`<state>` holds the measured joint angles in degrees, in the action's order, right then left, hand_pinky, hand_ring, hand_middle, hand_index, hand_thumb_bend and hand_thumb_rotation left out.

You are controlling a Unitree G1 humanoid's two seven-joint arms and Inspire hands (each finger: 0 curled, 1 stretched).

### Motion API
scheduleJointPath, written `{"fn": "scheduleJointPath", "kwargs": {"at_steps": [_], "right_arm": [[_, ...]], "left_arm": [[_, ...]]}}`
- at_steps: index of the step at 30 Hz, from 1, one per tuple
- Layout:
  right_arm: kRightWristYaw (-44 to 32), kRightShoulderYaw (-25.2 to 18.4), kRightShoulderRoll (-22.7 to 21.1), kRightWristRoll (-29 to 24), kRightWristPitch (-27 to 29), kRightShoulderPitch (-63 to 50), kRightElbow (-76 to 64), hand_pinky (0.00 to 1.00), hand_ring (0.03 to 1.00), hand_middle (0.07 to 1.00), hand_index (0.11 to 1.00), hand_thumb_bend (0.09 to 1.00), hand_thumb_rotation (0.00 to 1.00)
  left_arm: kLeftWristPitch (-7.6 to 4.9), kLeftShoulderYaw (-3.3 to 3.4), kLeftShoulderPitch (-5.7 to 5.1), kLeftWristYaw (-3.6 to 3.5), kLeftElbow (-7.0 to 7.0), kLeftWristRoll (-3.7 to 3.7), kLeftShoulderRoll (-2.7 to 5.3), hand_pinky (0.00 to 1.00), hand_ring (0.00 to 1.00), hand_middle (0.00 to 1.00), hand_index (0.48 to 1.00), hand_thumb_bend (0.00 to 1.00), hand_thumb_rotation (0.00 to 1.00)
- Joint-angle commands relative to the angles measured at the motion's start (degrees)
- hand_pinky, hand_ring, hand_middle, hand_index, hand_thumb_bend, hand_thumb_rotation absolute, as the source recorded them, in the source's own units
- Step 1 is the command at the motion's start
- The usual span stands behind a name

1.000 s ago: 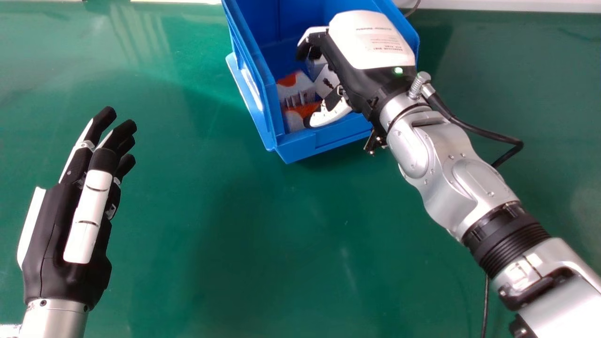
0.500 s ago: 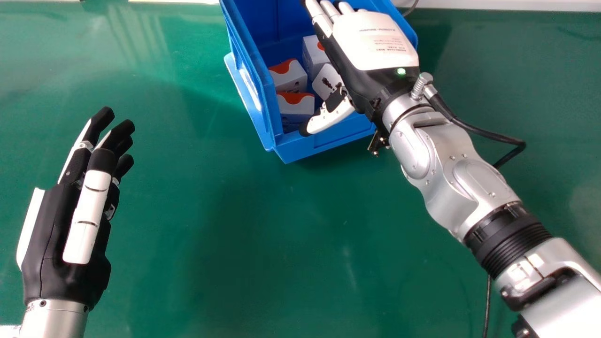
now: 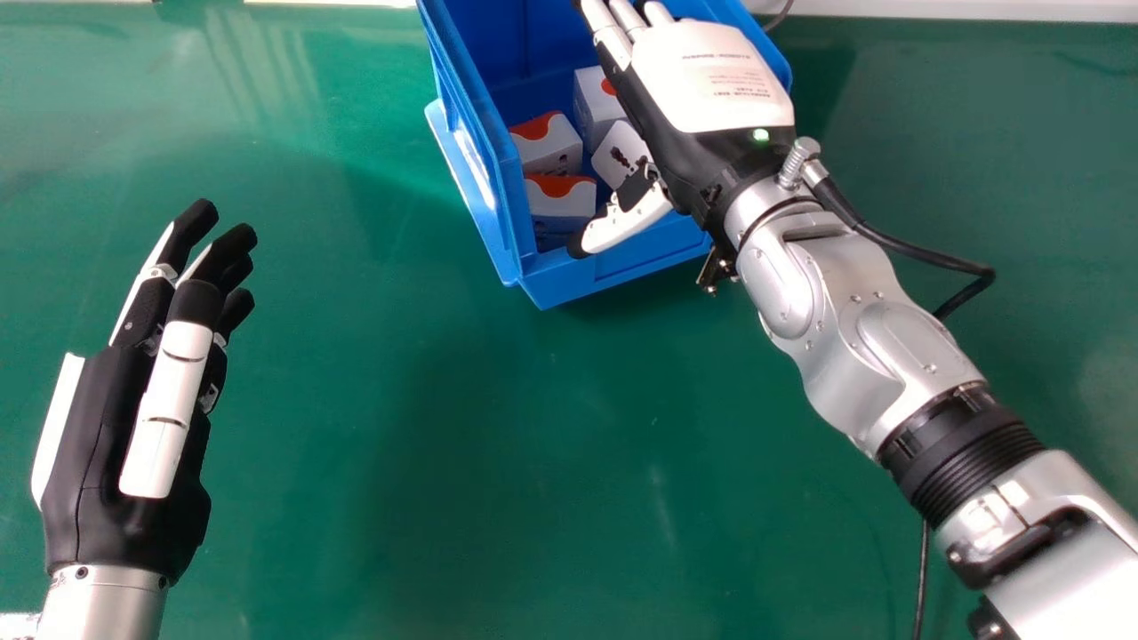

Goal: Pick all objects and put in blue box

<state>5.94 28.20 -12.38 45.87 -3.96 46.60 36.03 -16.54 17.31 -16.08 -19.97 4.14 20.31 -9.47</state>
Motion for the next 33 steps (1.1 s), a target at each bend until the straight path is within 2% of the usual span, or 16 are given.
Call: {"fn": "scheduleJointPath", "kwargs": {"at_steps": [1,6,11,15,17,21,23,26,30,31,33], "right_arm": [[0.0,0.2,-1.3,1.2,0.3,0.6,-3.4,0.93,1.0,1.0,1.0,0.945,0.27],[-0.6,0.4,-3.1,2.1,-0.1,-2.0,-9.7,0.91,1.0,1.0,1.0,0.949,0.27],[-4.2,-0.5,-4.9,3.1,-2.1,-6.4,-20.1,0.91,1.0,1.0,1.0,0.945,0.27],[-7.6,-1.3,-6.9,4.0,-4.1,-10.3,-29.3,0.91,1.0,1.0,1.0,0.935,0.27],[-9.0,-2.1,-8.0,4.3,-4.6,-12.7,-34.2,0.92,1.0,1.0,1.0,0.93,0.28],[-9.5,-4.7,-9.8,4.8,-4.2,-18.8,-43.6,0.92,1.0,1.0,1.0,0.917,0.28],[-10.1,-6.3,-10.2,4.3,-4.3,-22.4,-48.1,0.92,1.0,1.0,1.0,0.888,0.31],[-10.9,-10.4,-9.5,-0.8,-3.9,-30.0,-55.1,0.92,1.0,1.0,1.0,0.848,0.34],[-9.0,-16.0,-7.5,-9.2,-0.9,-41.0,-62.0,0.9,1.0,1.0,1.0,0.778,0.41],[-7.9,-17.3,-7.1,-10.8,0.5,-43.8,-63.0,0.89,1.0,1.0,1.0,0.753,0.44],[-6.2,-19.5,-6.4,-13.5,3.2,-49.3,-64.6,0.88,1.0,1.0,1.0,0.73,0.47]], "left_arm": [[-1.16,0.5,-0.24,-0.41,0.33,0.44,-0.12,0.96,0.94,0.9,0.92,0.64,0.75],[-1.16,0.44,-0.2,0.04,-0.1,0.1,0.1,0.96,0.94,0.9,0.92,0.65,0.75],[-0.35,-0.2,-0.58,1.03,1.62,-0.29,0.48,0.94,0.93,0.89,0.904,0.68,0.74],[-0.03,-0.43,-0.65,1.27,1.89,-0.34,0.31,0.93,0.92,0.88,0.902,0.68,0.74],[0.41,-0.49,-0.7,1.53,2.08,-0.06,0.47,0.93,0.92,0.88,0.903,0.68,0.74],[0.57,-0.63,-0.85,1.54,2.3,0.0,0.74,0.94,0.92,0.89,0.905,0.68,0.73],[0.09,-0.64,-0.86,1.23,1.85,-0.2,0.72,0.94,0.93,0.88,0.907,0.67,0.74],[-0.37,-0.65,-0.94,0.93,1.5,-0.35,0.82,0.95,0.93,0.89,0.911,0.67,0.74],[-0.2,-0.75,-1.37,1.24,1.49,-0.21,1.46,0.95,0.93,0.89,0.915,0.67,0.74],[-0.11,-0.84,-1.58,1.55,1.78,-0.28,1.79,0.95,0.93,0.89,0.913,0.68,0.74],[-0.14,-1.08,-2.04,2.35,2.34,-0.89,2.46,0.95,0.93,0.89,0.909,0.68,0.73]]}}
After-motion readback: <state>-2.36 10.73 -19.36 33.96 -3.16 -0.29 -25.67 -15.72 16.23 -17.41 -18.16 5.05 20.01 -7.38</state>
